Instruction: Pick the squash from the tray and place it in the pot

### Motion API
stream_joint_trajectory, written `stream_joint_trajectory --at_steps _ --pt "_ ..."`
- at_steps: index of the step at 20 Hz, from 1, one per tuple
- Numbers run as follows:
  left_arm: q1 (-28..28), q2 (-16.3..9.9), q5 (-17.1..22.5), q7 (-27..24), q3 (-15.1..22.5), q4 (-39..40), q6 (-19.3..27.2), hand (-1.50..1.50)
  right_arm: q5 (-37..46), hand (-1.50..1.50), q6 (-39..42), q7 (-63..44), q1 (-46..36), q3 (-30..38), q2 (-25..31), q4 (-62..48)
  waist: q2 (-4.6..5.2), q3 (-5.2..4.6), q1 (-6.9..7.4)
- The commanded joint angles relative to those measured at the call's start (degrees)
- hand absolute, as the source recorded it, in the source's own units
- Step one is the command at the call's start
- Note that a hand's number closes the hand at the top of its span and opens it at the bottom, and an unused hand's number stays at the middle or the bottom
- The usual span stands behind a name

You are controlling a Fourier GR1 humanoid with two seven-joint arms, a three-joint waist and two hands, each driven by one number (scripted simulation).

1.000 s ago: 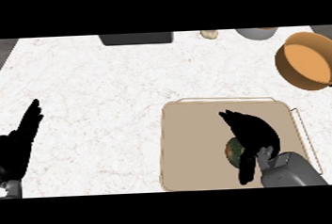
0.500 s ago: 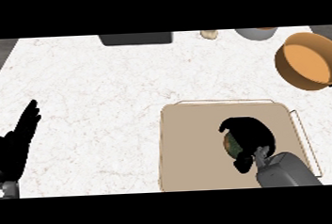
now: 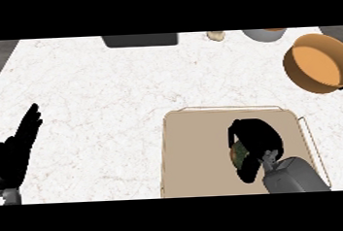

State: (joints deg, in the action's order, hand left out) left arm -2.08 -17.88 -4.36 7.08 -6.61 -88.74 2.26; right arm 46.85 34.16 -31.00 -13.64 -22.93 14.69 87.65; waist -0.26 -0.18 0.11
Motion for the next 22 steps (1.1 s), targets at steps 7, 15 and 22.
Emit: stream_joint_trajectory --at_steps 7,15,22 --pt "2.78 1.52 -1.38 -0.05 1.42 1.3 0.28 0.0 -1.35 1.5 -9.59 -7.18 -25.73 20.61 -5.21 -21.16 0.93 0.2 1.76" --pt "1.44 2.24 -2.48 -0.99 0.6 2.46 1.4 0.0 11.81 1.5 -19.18 -12.23 -32.12 14.84 -2.48 -19.83 0.35 0.12 0.41" --pt "1.15 0.15 0.05 -0.82 -1.94 2.4 -1.18 0.0 21.77 1.5 -26.53 -19.34 -36.2 13.74 0.91 -11.67 0.1 0.13 -0.09"
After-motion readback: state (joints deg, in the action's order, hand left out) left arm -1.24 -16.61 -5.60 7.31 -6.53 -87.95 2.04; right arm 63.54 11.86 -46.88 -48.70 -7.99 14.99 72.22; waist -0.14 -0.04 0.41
